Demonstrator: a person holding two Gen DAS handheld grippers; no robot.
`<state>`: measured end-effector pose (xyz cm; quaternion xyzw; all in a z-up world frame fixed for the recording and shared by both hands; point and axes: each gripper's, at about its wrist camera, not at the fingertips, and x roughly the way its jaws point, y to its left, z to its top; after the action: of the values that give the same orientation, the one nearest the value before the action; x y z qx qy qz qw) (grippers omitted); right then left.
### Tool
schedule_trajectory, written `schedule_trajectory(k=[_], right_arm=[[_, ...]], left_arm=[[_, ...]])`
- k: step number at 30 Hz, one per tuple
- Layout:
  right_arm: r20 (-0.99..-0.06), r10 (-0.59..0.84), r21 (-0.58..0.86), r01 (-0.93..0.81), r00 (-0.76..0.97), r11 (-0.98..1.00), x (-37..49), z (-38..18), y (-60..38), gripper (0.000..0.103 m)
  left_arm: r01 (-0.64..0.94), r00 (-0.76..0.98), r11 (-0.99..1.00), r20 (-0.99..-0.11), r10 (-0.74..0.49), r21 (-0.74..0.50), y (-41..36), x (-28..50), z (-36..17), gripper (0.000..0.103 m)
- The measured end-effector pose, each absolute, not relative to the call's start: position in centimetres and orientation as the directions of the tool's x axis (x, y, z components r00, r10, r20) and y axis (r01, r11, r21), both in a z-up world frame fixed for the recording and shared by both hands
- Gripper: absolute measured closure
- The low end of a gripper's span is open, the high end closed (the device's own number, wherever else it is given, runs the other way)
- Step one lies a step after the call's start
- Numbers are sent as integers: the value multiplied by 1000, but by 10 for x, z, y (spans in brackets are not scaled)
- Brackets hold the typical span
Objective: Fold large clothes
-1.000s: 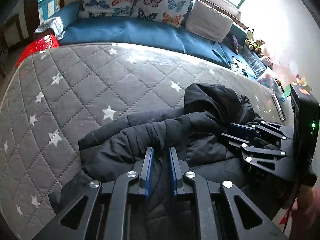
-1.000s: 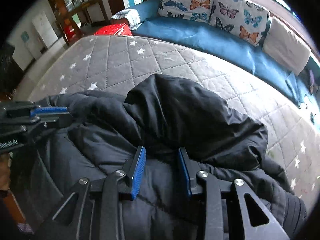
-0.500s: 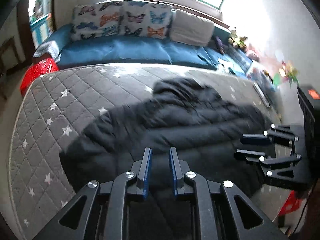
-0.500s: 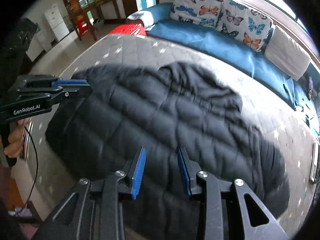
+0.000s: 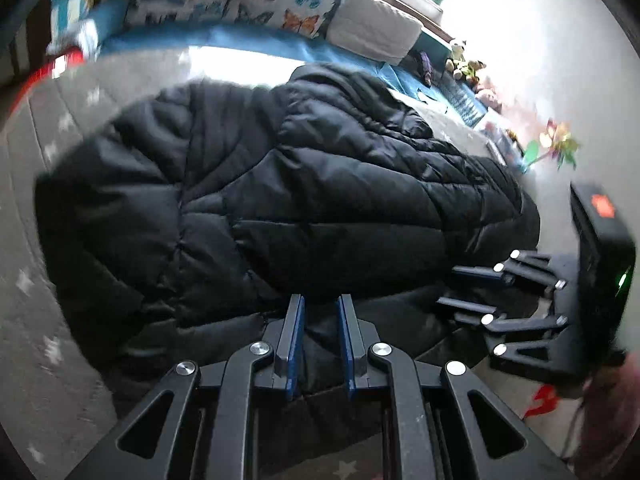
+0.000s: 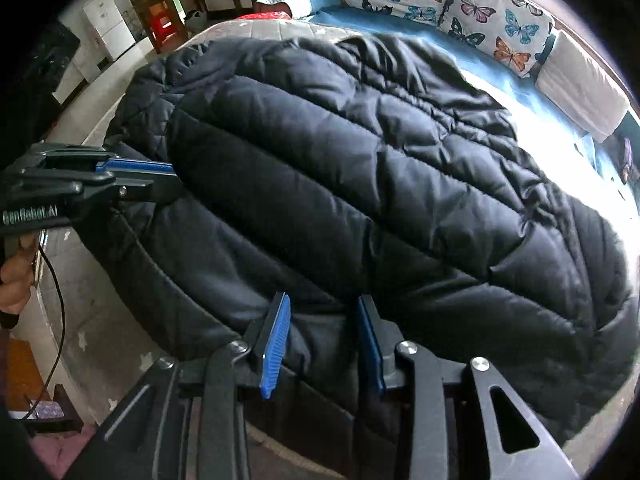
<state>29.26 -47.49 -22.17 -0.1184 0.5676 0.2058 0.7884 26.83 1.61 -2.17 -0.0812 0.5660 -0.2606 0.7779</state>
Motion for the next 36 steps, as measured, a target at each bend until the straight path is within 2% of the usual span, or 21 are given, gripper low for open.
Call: schedule_trajectory(k=[5,12,15,20,23,28,36], right_arm=[[-930,244,94,-465,274,880,287,-199,-492,65],[-943,144,28,-358,301,933,256,-173,-567,65],[-954,103,11,-311,282,950,249,-187,-590,65],[-946,155,70,-286,284,956,251,-223,-603,64],[-948,170,81,-311,269,947,256,-210,-604,65],[-913,191,103,-249,362,963,279,-171,-625,65],[-878,241,189,-162,414,968,334,-181,-636,65]], left_arm=[[338,245,872,-861,-445,-355,10,268,-18,86],[361,269,888,-880,-392,-286,0,265,-18,86],[357,264,887,-880,-396,-292,1,266,-19,86],[347,256,888,-880,-400,-303,2,269,-20,86],[342,248,890,-885,-394,-301,3,271,-17,86],[310,245,866,-848,-471,-392,16,283,6,86],[259,342,901,-840,-422,-347,34,317,25,86]])
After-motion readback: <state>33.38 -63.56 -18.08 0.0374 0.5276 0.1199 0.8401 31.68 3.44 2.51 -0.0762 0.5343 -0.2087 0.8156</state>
